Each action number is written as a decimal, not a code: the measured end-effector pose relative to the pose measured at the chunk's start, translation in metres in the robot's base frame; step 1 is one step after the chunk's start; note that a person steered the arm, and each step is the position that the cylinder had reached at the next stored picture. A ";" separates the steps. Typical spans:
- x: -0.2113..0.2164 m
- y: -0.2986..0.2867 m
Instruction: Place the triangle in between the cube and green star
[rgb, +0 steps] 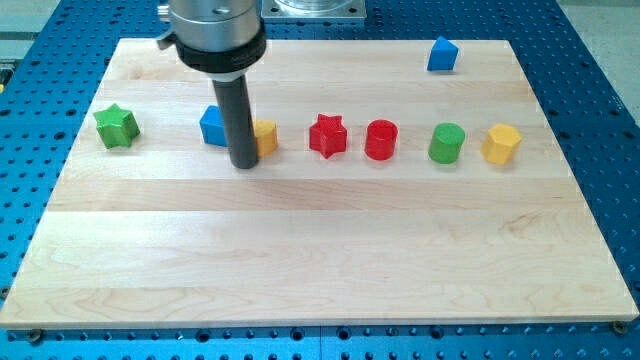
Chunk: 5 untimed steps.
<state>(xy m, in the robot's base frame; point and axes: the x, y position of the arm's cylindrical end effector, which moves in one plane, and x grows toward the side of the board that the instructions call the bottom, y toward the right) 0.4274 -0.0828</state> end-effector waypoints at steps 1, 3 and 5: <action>0.006 0.006; 0.105 0.190; 0.006 0.427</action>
<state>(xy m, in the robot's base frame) 0.4332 0.3442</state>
